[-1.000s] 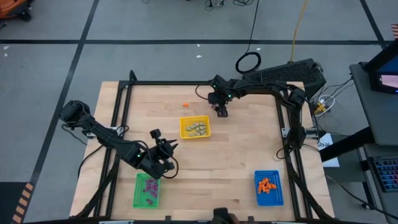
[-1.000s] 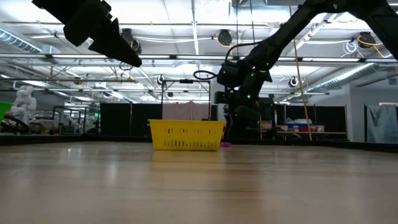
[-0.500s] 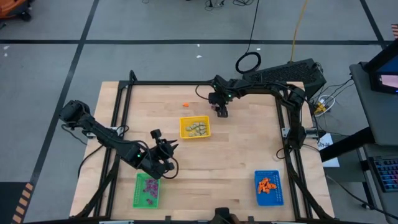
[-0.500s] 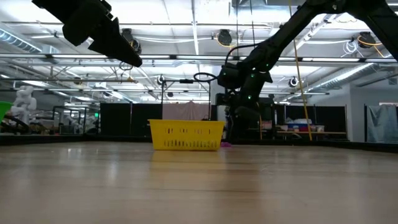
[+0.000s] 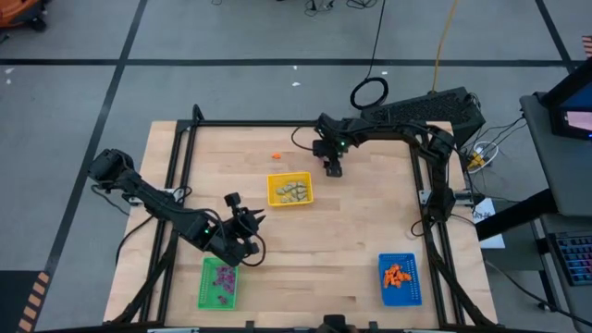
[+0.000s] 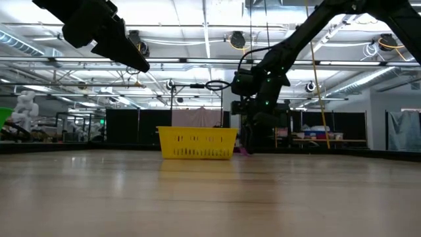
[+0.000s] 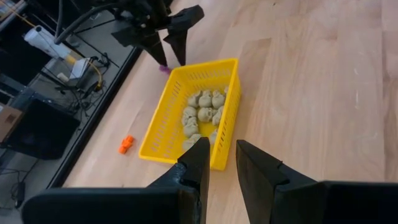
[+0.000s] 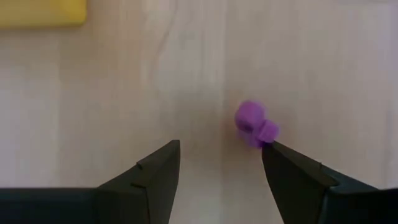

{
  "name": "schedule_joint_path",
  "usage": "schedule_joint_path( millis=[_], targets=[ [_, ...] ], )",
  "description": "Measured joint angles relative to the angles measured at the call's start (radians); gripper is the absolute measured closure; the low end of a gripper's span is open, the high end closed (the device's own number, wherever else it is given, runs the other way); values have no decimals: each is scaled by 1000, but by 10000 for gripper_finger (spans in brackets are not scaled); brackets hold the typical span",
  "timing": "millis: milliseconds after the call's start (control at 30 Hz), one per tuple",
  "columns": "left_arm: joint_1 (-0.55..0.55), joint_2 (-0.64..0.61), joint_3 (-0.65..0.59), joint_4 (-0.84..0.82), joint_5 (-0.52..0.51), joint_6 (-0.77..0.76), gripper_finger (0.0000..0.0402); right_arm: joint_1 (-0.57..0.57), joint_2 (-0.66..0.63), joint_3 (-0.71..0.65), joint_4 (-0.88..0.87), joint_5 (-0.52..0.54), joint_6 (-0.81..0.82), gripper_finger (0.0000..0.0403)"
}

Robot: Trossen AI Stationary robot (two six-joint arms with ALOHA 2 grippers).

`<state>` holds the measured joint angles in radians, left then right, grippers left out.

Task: Sort Halloween decoration
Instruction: Put the purple skeleton toy in the green basket

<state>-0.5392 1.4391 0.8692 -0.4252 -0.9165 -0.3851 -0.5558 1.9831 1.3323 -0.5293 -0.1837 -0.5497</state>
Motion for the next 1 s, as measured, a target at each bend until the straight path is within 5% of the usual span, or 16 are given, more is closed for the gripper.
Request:
schedule_joint_path(
  millis=[500, 1000],
  targets=[
    [0, 0, 0, -3, 1, 1, 325, 37, -2, 0, 52, 166, 50, 190],
    [0, 0, 0, -3, 1, 5, 325, 25, -1, 0, 129, 56, 67, 197]
  ],
)
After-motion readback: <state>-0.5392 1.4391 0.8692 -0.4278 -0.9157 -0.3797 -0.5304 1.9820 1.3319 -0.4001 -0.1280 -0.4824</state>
